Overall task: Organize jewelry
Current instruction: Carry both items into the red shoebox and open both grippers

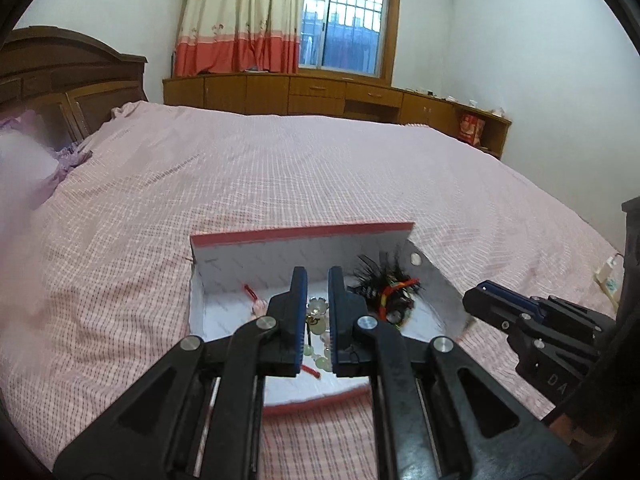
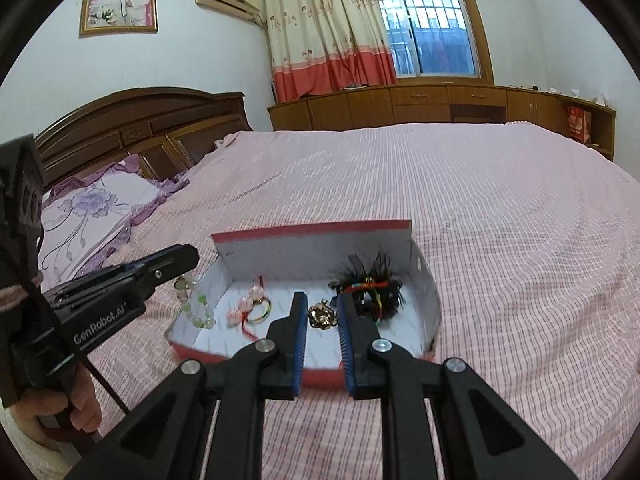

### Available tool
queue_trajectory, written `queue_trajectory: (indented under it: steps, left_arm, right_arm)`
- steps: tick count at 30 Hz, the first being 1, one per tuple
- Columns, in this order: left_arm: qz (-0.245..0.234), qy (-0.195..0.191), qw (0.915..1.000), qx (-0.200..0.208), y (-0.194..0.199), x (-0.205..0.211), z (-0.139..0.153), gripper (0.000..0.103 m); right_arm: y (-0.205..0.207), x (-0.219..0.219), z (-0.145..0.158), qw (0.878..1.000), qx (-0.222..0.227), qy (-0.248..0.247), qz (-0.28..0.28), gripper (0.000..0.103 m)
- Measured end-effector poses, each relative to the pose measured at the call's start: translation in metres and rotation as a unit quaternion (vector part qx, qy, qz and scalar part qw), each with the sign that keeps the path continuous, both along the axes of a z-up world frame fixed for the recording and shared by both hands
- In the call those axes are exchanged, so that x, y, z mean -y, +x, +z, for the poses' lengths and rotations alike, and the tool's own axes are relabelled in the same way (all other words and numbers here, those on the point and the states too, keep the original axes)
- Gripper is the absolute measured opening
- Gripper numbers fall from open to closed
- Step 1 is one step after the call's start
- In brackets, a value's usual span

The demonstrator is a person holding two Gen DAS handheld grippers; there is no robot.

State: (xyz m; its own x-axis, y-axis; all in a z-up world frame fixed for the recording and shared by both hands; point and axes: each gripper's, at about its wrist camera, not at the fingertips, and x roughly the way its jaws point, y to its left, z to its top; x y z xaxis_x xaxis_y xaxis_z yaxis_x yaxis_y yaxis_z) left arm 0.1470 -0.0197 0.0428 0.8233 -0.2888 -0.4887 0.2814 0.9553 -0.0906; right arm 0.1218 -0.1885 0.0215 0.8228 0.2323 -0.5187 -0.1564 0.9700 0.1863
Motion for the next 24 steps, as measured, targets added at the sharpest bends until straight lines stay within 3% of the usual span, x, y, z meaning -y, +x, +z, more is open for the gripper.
queue_trajectory:
  steps: [6, 20, 23, 24]
  left_arm:
    - [0.027, 0.009, 0.9989, 0.038, 0.013, 0.002, -0.012, 0.001]
    - [0.056, 0.005, 0.9984, 0.008, 0.041, 0.000, -0.045, 0.002]
    - [0.055, 0.010, 0.9984, 0.004, 0.043, 0.001, -0.047, 0.005]
    - [0.056, 0.014, 0.9983, 0.004, 0.043, 0.002, -0.046, 0.010]
  right_arm:
    - [0.025, 0.003, -0.011, 0.999, 0.020, -0.019, -0.021, 0.017]
    - [0.064, 0.008, -0.042, 0.998, 0.020, -0.043, -0.041, 0.017]
    - [0.065, 0.010, -0.045, 0.998, 0.017, -0.039, -0.038, 0.018]
    - [0.065, 0.010, -0.045, 0.998, 0.016, -0.037, -0.037, 0.018]
